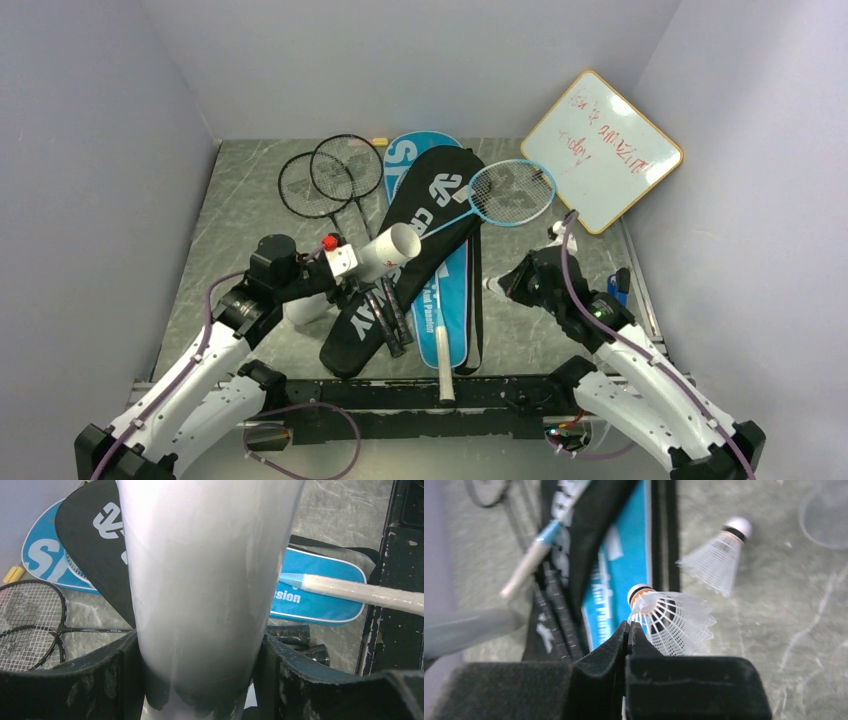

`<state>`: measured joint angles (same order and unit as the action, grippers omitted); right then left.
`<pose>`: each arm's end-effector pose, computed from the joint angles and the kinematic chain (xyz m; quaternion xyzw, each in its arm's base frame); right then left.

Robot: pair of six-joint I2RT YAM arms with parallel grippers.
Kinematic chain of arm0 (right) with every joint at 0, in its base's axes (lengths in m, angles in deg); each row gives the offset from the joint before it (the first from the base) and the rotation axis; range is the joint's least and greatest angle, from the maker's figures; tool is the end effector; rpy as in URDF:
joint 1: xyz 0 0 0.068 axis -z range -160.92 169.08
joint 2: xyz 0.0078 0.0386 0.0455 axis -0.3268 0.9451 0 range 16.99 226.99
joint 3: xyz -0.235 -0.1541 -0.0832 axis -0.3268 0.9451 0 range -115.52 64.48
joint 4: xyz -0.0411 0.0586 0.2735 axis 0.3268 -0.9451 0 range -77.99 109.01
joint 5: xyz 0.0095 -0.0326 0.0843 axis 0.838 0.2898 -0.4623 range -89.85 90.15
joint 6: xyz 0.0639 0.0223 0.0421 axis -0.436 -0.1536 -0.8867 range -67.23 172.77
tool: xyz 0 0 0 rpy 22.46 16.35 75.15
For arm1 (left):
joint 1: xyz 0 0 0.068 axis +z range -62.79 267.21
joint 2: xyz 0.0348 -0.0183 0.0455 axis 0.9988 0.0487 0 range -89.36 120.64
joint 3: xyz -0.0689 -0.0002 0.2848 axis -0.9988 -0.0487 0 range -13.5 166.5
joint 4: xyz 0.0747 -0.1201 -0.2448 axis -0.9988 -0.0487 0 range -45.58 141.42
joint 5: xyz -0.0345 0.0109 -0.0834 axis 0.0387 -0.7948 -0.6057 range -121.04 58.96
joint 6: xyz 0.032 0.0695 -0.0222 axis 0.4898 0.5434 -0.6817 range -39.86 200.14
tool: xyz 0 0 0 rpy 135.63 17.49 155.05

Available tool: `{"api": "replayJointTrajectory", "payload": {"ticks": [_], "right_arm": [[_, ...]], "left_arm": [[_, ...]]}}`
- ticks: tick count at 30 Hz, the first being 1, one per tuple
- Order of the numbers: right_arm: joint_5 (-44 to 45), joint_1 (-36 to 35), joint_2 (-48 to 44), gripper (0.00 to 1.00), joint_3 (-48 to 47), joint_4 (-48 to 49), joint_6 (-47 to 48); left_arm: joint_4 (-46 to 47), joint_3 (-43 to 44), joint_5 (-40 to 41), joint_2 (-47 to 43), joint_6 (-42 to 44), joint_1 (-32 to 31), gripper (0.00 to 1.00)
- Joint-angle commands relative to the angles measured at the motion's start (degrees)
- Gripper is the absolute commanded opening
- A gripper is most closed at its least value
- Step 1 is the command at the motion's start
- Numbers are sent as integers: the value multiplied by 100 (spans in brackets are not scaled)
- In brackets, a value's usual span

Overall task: Pack up the badminton gear
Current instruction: Pick up the shuttlecock at the center of the board, then place the shuttlecock at the shuttle tube.

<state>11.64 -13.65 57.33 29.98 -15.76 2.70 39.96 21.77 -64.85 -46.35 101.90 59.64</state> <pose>0.1608 0.0871 0.2385 0.1776 0.8873 0.2067 0.3720 0.1672 -0.1305 0.2882 0.4786 0.6385 -0.2648 0.5415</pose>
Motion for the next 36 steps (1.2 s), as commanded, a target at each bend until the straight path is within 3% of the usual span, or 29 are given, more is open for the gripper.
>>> {"api": "replayJointTrajectory", "payload": {"ticks": [1, 10, 18, 36], "right_arm": [[-900, 3, -287, 0, -831, 235, 795], [-2081, 2, -374, 0, -1763, 1607, 1493], [-4304, -2, 542, 0, -2271, 2839, 1476], [-4966, -13, 1042, 0, -2393, 3250, 1432]], "left_arm": [[-5, 209, -230, 64, -31, 24, 14], [-23, 210, -307, 144, -23, 24, 14], [-65, 235, -373, 248, -3, 24, 14], [-93, 226, -546, 368, 10, 31, 14]]}}
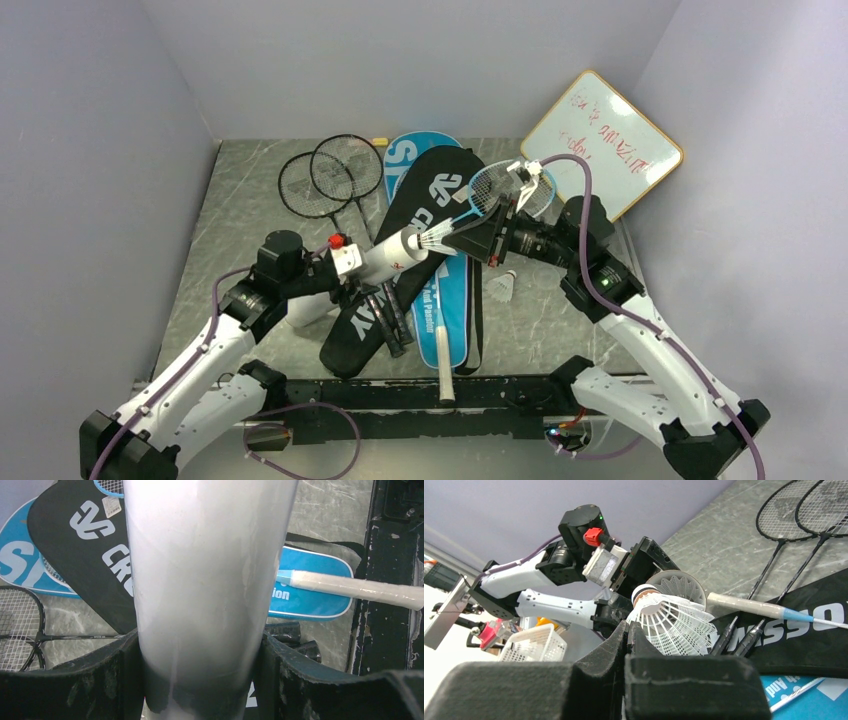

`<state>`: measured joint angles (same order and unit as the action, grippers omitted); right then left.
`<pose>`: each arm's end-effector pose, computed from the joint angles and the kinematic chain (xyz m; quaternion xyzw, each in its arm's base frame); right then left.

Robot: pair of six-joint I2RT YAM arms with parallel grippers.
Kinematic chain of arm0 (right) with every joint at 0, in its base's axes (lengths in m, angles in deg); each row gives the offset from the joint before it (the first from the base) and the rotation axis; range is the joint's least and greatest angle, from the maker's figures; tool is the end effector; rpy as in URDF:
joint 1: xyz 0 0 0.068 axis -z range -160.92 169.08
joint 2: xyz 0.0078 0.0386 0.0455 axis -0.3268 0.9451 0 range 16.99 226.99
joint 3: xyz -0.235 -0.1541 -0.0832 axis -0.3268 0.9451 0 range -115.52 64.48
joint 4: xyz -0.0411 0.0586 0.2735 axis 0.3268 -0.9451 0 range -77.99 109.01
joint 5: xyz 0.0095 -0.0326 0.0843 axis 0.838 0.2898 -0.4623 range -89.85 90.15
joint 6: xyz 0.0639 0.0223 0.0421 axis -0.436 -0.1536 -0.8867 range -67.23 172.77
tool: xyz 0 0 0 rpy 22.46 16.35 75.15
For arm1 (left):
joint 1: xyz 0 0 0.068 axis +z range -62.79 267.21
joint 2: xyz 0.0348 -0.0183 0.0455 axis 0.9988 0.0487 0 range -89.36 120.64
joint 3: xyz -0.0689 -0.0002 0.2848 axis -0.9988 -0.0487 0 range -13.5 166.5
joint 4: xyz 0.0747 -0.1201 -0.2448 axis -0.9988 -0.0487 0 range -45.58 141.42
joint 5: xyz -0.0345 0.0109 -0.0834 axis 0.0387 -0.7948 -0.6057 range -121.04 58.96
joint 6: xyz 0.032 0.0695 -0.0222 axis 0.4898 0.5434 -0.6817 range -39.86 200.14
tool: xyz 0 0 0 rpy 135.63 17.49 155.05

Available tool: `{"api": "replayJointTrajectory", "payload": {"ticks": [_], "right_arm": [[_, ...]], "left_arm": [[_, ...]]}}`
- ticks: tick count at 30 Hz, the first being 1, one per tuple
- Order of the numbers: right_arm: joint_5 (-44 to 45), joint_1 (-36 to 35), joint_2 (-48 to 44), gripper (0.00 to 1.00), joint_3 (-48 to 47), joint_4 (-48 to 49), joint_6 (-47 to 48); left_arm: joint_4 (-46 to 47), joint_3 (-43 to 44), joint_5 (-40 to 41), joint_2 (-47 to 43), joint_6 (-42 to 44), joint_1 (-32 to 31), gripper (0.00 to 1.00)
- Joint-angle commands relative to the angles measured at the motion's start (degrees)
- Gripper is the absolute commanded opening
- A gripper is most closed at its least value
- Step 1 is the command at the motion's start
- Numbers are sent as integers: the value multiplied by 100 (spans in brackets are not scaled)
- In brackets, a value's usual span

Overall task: Pack up the badminton gear
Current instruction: Place the shuttlecock at the shuttle tube.

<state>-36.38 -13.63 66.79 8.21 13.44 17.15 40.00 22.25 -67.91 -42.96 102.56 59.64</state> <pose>0.1667 0.1556 0.4229 -0.2063 0.6716 0.5620 0.4365 0.1733 -0.1370 0.2809 0.4926 0.6385 -0.2858 0.5177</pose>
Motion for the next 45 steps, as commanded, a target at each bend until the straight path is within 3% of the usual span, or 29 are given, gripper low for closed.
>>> {"api": "replayJointTrajectory", "payload": {"ticks": [1, 13, 36, 40, 45], "right_arm": [[-149, -16, 128, 0, -230, 304, 10], [-99, -115, 311, 0, -92, 423, -16], [-23, -945, 1051, 3, -57, 1125, -312], [134, -966, 1075, 13, 25, 1088, -297], [480, -970, 919, 37, 11, 924, -159]], "left_arm": [[-93, 171, -244, 27, -53, 32, 14], [-80, 169, -294, 42, -54, 30, 14], [-57, 161, -278, -6, -47, 32, 14], [-51, 161, -322, -38, -43, 31, 14], [-7, 144, -357, -99, -45, 28, 14]]}}
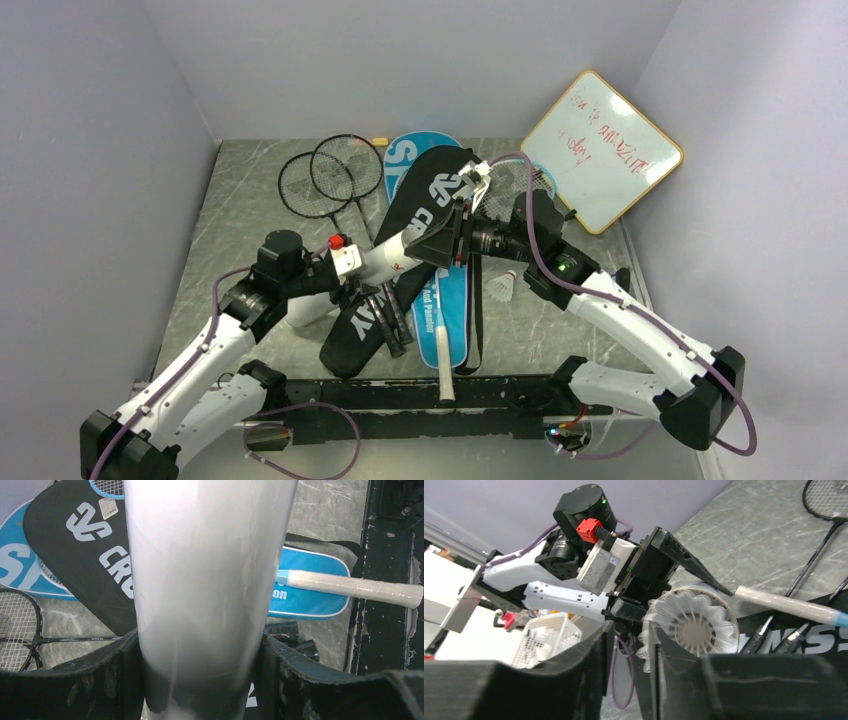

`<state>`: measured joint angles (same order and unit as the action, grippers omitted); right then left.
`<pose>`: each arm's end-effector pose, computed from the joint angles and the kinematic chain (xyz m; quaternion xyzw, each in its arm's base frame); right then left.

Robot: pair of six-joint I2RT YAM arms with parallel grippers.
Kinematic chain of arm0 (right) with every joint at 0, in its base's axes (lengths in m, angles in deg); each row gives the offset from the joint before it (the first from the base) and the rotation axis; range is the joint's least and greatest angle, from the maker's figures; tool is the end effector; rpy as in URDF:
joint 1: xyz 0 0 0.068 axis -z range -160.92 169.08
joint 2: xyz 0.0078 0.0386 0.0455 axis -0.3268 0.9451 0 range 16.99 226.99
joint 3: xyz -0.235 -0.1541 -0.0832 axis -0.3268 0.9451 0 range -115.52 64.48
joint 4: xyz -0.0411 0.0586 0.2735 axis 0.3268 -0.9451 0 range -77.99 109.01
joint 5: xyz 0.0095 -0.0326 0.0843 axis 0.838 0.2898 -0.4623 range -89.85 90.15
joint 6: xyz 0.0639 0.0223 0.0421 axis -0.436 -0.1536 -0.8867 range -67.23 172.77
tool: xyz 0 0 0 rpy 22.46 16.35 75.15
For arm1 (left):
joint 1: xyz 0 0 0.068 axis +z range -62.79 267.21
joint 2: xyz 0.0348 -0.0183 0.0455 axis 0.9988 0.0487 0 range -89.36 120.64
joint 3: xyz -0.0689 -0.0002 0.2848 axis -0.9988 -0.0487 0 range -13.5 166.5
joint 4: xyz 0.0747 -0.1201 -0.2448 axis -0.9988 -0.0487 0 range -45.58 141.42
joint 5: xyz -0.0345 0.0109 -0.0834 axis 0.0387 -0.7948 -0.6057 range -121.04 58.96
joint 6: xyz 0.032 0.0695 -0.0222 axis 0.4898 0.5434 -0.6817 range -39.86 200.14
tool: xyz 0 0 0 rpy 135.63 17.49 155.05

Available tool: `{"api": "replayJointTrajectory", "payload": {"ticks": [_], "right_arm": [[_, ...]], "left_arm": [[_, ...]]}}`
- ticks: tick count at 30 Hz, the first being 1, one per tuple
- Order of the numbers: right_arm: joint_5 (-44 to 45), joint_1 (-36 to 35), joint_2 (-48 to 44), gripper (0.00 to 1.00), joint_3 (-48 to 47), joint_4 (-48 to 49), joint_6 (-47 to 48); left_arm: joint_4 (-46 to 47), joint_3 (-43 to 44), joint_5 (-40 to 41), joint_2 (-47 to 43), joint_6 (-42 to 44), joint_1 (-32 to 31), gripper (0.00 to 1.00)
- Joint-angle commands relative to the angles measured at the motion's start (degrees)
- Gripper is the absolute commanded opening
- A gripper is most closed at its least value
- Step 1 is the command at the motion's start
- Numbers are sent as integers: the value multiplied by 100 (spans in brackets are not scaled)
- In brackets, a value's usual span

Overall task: Pack up the badminton gear
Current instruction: Place the shuttlecock at the shuttle tube.

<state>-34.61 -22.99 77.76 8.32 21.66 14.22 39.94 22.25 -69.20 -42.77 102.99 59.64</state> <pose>0.1837 0.2184 0.3959 -0.2285 0.6795 0.5929 0.3668 0.1724 -0.1379 0.2805 0.4991 0.6327 -0.2929 0.5146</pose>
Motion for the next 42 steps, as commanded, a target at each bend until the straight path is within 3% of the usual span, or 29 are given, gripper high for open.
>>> {"api": "replayJointTrajectory", "payload": {"ticks": [1, 10, 18, 22, 27, 35, 42], "right_arm": [[387, -31, -232, 41, -8, 74, 156], [1064, -32, -599, 49, -244, -620, 605], [1933, -30, -859, 44, -90, -1138, 959], [1773, -31, -825, 41, 43, -1051, 910], [1732, -31, -725, 49, 282, -868, 871], [1340, -31, -802, 52, 1096, 497, 337], [1623, -30, -1079, 55, 936, 227, 608]], "left_arm": [[0, 143, -227, -125, -89, 32, 14], [-1, 143, -219, -150, -79, 33, 14], [10, 152, -227, -152, -80, 34, 14], [31, 143, -252, -176, -85, 33, 14], [112, 128, -444, -223, -117, 40, 15], [491, 32, -1014, -322, -300, 102, 15], [398, 29, -922, -326, -241, 104, 15]]}}
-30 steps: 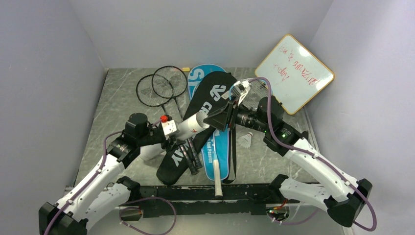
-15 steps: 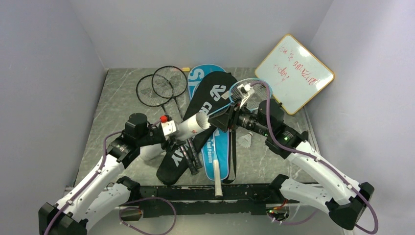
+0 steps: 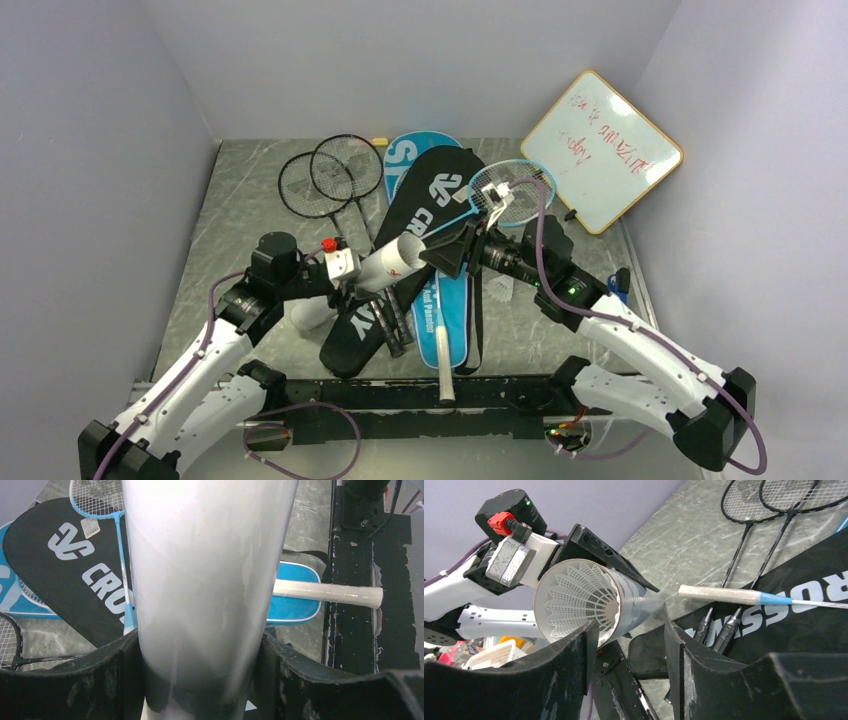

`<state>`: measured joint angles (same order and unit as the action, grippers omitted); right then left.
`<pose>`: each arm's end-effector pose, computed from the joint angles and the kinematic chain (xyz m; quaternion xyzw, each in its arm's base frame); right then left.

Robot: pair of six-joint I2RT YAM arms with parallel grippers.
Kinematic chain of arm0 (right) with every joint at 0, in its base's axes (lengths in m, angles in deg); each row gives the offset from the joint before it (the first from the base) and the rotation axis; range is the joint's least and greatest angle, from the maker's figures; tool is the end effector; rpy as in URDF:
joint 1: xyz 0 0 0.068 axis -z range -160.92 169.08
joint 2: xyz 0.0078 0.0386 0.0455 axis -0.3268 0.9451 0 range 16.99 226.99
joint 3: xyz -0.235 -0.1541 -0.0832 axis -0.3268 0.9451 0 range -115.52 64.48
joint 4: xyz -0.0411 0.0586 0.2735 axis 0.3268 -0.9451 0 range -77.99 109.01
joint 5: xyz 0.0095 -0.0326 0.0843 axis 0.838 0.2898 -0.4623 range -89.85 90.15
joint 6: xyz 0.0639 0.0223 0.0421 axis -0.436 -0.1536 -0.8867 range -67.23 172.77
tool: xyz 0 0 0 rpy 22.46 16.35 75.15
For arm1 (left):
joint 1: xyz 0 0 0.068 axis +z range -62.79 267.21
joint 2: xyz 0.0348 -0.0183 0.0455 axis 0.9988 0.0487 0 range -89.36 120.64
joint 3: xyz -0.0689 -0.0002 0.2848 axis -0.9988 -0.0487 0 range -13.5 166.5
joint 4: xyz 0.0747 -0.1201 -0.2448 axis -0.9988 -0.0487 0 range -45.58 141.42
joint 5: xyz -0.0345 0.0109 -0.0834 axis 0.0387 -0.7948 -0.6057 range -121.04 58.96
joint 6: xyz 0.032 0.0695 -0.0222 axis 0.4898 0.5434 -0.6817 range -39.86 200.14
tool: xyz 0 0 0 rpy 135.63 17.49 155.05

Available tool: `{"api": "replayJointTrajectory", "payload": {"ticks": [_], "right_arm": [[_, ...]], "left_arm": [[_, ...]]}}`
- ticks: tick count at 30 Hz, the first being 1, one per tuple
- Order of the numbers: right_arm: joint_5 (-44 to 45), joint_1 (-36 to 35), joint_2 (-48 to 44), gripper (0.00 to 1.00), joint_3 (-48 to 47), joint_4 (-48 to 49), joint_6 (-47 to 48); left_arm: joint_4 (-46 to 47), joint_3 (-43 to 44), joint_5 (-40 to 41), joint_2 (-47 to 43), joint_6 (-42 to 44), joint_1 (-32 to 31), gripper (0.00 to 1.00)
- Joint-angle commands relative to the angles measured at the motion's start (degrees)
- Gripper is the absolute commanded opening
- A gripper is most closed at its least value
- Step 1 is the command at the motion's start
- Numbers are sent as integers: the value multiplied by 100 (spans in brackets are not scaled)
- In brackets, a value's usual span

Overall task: Pack up the badminton gear
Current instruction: Place the shuttlecock at the shuttle tube, then pick up the shuttlecock at the center of the board.

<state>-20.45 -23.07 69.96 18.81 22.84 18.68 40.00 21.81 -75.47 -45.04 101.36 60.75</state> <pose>0.1761 0.1920 0.3581 -0.1726 0.7060 0.5187 0.4502 0.1622 -0.1345 0.2870 0.5046 0.6083 -0.3343 0.5134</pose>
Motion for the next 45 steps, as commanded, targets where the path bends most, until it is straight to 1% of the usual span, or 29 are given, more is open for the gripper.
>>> {"api": "replayJointTrajectory", "payload": {"ticks": [1, 5, 7, 11, 14, 17, 20, 25, 29, 33, 36, 39, 41, 45], "right_arm": [[391, -25, -437, 57, -90, 53, 219], [1282, -22, -863, 62, -55, -342, 395], [1837, -21, -936, 64, -89, -779, 441], [2767, -17, -736, 67, -181, -1795, 443], [3597, -18, -508, 67, -109, -2414, 141], [4083, -13, -431, 68, 239, -2572, 17], [4522, -7, -384, 72, 600, -2566, -34], [5509, 2, -170, 73, 807, -2852, -352], [5656, 1, -138, 73, 1000, -2755, -311], [5898, 3, 109, 73, 1131, -2726, -634], [5922, -3, 379, 73, 1178, -2609, -577], [5839, -1, 603, 76, 1206, -2468, -353], [5798, -4, 701, 77, 1235, -2454, -391], [5858, -4, 826, 73, 1252, -2507, -619]], "left_arm": [[359, 80, -234, -94, -68, -8, 15], [195, 128, 99, -40, -20, -3, 15], [126, 149, 225, -20, 3, -1, 15], [68, 164, 399, -19, 10, 1, 15], [52, 160, 433, -32, 13, 2, 15], [47, 160, 443, -37, 19, 0, 15], [44, 169, 436, -29, 27, 0, 15], [43, 176, 418, -11, 32, 3, 15], [43, 178, 391, -8, 27, 1, 15], [65, 169, 383, -28, 23, 0, 15], [55, 169, 373, -15, 21, 0, 15], [45, 177, 360, -11, 28, 1, 15], [44, 173, 356, -10, 28, 2, 15], [68, 169, 356, -24, 17, 0, 15]]}}
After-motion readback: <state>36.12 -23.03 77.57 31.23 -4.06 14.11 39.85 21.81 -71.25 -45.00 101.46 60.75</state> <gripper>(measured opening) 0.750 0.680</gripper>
